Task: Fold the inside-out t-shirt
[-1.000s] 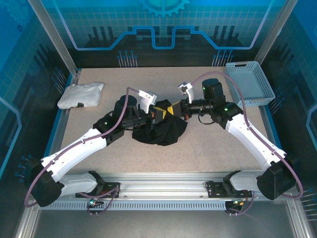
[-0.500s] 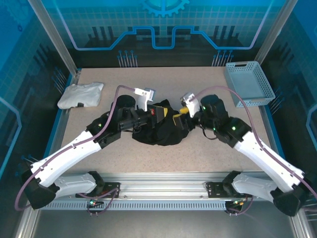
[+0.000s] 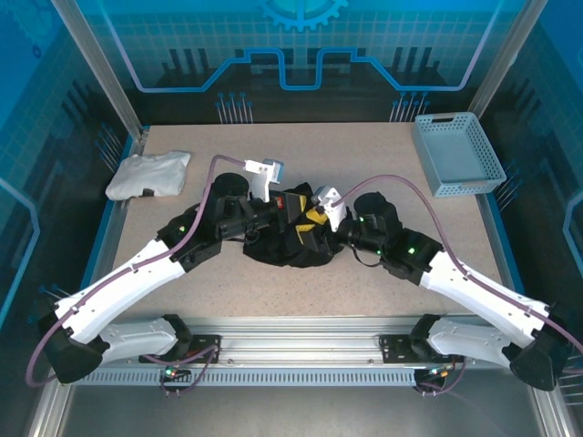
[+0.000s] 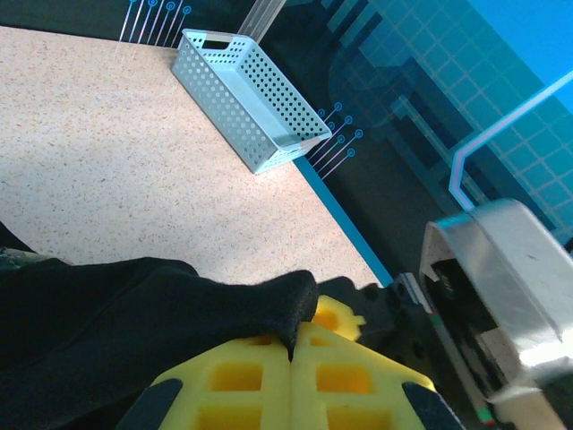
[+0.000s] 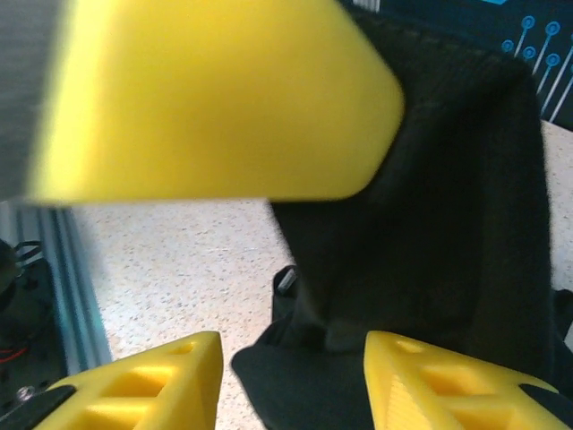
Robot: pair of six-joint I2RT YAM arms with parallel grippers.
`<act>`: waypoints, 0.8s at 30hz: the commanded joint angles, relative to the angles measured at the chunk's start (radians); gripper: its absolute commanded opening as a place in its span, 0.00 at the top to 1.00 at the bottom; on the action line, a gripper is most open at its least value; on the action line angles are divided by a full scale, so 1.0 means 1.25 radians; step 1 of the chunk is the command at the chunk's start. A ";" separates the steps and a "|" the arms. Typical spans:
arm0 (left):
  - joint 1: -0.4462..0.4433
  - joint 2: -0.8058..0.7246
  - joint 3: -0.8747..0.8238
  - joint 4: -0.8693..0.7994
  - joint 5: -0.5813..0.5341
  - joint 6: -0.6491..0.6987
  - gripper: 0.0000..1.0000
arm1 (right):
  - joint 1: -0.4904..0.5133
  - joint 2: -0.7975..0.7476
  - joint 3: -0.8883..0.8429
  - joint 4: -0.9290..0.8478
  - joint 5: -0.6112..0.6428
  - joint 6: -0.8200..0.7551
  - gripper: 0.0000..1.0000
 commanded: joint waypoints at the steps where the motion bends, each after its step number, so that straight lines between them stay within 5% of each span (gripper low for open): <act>1: -0.006 -0.004 0.018 0.004 -0.010 -0.015 1.00 | 0.006 0.021 0.045 0.042 0.058 -0.019 0.56; 10: -0.006 -0.008 0.015 -0.002 -0.033 0.007 1.00 | -0.014 0.012 0.057 0.003 0.082 -0.051 1.00; 18: 0.003 0.001 0.022 -0.004 -0.118 0.050 1.00 | -0.087 -0.017 0.101 -0.036 -0.198 -0.017 1.00; 24: 0.038 -0.034 -0.012 0.018 -0.118 0.094 0.73 | -0.212 -0.023 0.116 0.011 -0.396 0.116 1.00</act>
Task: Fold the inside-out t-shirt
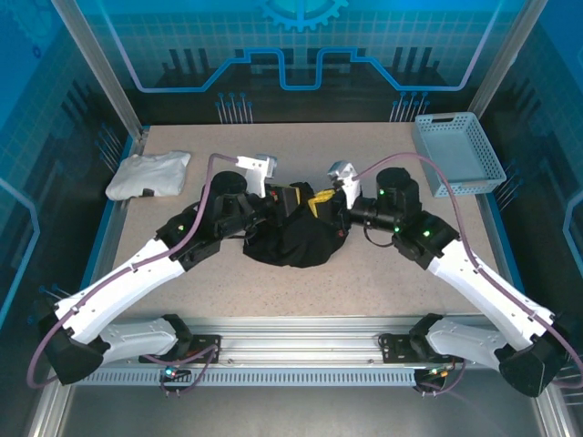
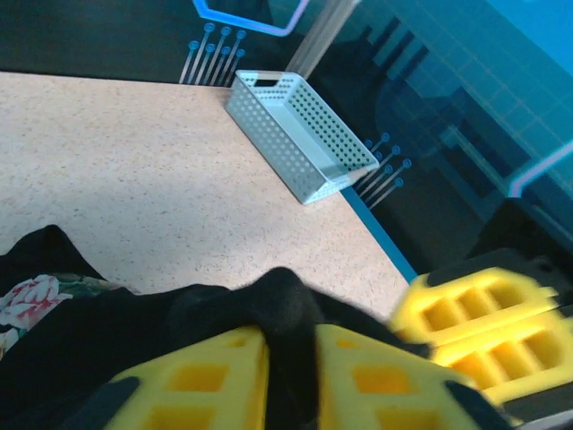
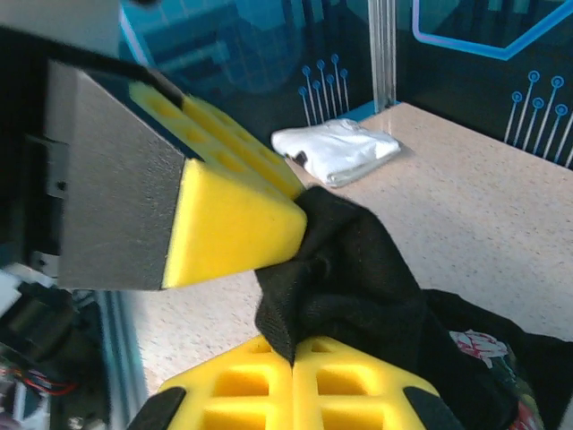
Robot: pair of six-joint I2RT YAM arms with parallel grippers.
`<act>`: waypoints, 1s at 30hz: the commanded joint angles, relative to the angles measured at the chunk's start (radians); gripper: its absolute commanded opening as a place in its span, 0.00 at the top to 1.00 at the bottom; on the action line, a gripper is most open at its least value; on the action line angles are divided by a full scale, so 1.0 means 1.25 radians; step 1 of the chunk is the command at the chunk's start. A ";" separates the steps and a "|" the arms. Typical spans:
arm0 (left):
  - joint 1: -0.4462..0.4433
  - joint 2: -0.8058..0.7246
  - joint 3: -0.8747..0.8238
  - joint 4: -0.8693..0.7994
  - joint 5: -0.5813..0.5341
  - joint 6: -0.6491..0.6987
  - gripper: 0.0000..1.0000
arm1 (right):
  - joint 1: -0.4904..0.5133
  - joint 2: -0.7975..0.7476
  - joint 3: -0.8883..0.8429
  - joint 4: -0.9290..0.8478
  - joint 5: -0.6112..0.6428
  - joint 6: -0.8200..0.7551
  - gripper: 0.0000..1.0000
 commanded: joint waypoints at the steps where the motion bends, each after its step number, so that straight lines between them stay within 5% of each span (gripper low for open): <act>1: 0.014 -0.050 -0.032 0.031 -0.005 0.058 0.70 | -0.059 -0.015 0.021 0.049 -0.166 0.101 1.00; 6: 0.014 -0.109 -0.126 0.092 0.116 0.120 0.58 | -0.114 0.009 0.031 0.068 -0.254 0.156 1.00; 14: -0.001 -0.030 -0.186 0.150 0.196 0.150 0.57 | -0.159 0.038 0.065 0.061 -0.298 0.197 1.00; 16: -0.014 0.000 -0.210 0.196 0.196 0.146 0.62 | -0.161 0.050 0.064 0.103 -0.298 0.242 1.00; 22: -0.064 0.050 -0.265 0.341 0.177 0.182 1.00 | -0.175 0.064 0.061 0.184 -0.247 0.370 1.00; 26: -0.117 0.091 -0.295 0.406 0.180 0.231 0.99 | -0.192 0.068 0.053 0.253 -0.216 0.459 1.00; 30: -0.137 0.101 -0.308 0.399 0.188 0.263 0.87 | -0.211 0.074 0.068 0.216 -0.218 0.439 1.00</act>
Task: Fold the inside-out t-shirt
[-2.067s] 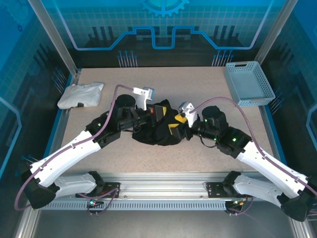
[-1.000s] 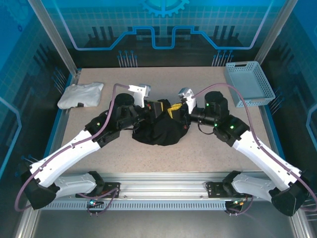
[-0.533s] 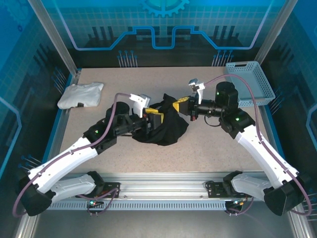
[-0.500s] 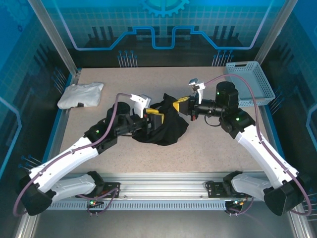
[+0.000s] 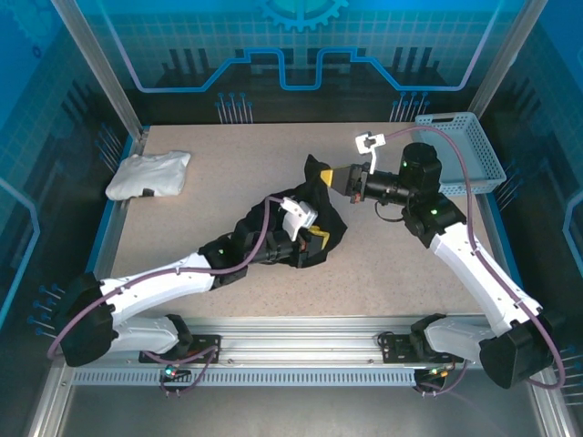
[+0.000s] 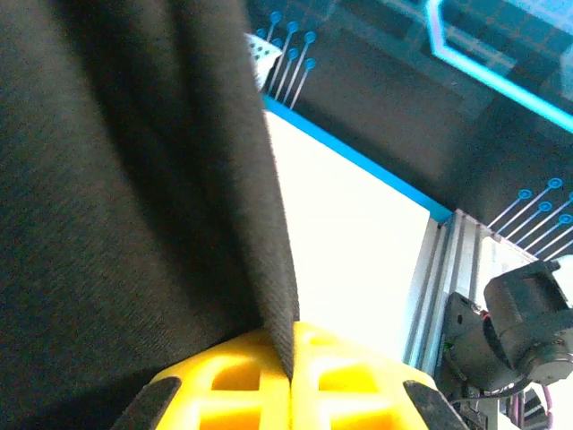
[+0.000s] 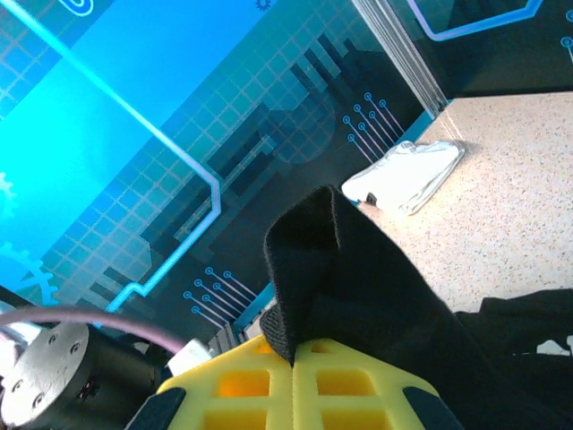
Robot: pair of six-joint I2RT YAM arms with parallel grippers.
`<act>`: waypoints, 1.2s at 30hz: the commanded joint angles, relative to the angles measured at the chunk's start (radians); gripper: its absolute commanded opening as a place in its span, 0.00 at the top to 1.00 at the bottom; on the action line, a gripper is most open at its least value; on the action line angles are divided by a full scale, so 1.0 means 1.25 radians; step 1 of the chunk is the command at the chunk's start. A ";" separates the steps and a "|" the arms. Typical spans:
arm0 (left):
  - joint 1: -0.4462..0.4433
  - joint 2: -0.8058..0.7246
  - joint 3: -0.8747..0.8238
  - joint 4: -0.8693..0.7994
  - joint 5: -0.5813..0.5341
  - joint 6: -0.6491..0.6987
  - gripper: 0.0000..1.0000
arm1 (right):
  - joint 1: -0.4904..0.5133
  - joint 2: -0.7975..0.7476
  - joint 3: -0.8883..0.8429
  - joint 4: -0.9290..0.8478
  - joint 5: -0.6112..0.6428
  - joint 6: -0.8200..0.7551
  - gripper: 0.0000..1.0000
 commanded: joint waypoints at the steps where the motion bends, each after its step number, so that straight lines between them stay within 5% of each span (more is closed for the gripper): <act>1: -0.015 -0.004 -0.040 0.004 0.021 0.057 0.82 | -0.033 0.001 0.035 0.046 0.015 0.009 1.00; 7: 0.016 -0.128 -0.072 -0.042 -0.006 0.080 0.54 | -0.077 0.012 0.078 -0.124 -0.095 -0.148 1.00; 16: 0.150 -0.151 -0.001 -0.111 0.024 -0.050 0.51 | -0.084 0.020 0.094 -0.210 -0.150 -0.245 1.00; 27: 0.155 -0.049 0.104 -0.155 0.059 -0.045 0.50 | -0.083 0.032 0.087 -0.188 -0.152 -0.227 1.00; 29: 0.155 -0.025 0.122 -0.164 0.040 -0.041 0.54 | -0.082 0.031 0.083 -0.181 -0.156 -0.223 1.00; 32: 0.156 0.000 0.144 -0.161 0.009 -0.038 0.77 | -0.082 0.025 0.088 -0.213 -0.155 -0.251 1.00; 34: 0.164 -0.015 0.133 -0.127 0.043 -0.044 0.96 | -0.086 0.016 0.099 -0.279 -0.131 -0.304 1.00; 36: 0.172 -0.056 0.106 -0.078 0.113 -0.055 1.00 | -0.099 0.005 0.101 -0.327 -0.103 -0.336 1.00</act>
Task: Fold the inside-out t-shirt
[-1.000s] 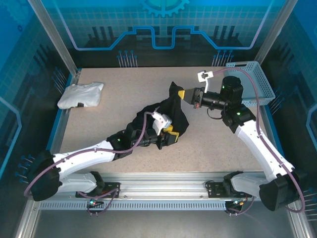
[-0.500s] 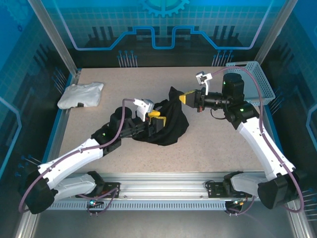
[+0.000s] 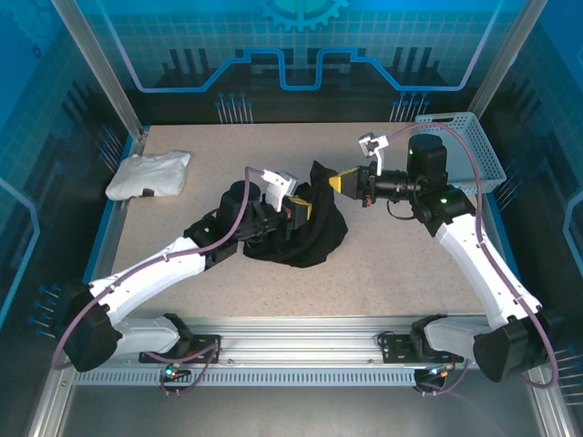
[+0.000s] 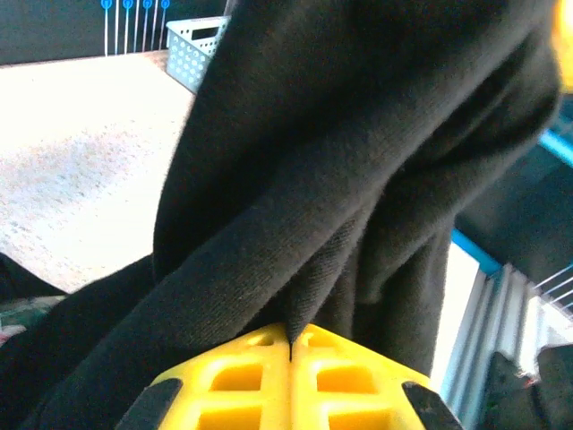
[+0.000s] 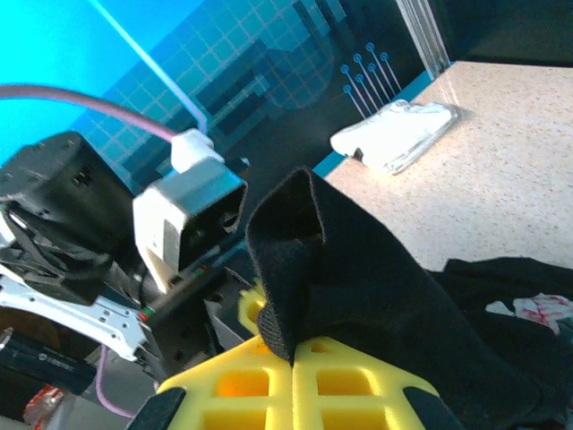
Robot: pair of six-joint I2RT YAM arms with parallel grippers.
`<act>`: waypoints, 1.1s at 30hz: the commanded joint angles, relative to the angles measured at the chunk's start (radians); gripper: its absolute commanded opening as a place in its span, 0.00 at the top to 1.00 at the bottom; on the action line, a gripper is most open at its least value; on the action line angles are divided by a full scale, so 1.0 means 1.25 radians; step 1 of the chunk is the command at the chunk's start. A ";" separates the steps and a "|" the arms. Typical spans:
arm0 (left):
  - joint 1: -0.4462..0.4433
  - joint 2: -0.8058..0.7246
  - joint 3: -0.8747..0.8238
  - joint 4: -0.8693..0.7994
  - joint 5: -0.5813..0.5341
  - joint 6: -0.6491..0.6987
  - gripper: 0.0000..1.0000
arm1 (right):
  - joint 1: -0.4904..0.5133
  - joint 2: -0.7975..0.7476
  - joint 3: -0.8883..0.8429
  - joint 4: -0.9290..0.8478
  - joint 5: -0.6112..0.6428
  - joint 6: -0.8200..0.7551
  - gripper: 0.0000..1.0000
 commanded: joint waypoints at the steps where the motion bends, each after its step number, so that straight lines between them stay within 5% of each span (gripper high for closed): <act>1: 0.019 -0.074 -0.026 0.097 0.117 -0.017 1.00 | -0.033 -0.029 0.023 -0.099 0.027 -0.075 1.00; 6: 0.046 -0.197 -0.106 0.207 0.250 -0.072 1.00 | -0.067 -0.044 0.002 -0.109 0.022 -0.083 1.00; 17: 0.092 -0.257 -0.165 0.244 0.265 -0.105 1.00 | -0.070 -0.046 -0.021 -0.106 -0.039 -0.081 1.00; 20: 0.092 -0.224 -0.125 0.109 0.134 -0.063 1.00 | -0.064 -0.043 -0.045 -0.037 -0.118 -0.034 1.00; 23: 0.092 -0.171 -0.073 -0.021 0.006 -0.028 0.89 | -0.048 -0.048 -0.053 0.007 -0.155 -0.008 1.00; 33: 0.022 -0.174 -0.039 -0.116 -0.173 0.066 0.56 | -0.014 -0.038 -0.056 0.036 -0.151 0.020 1.00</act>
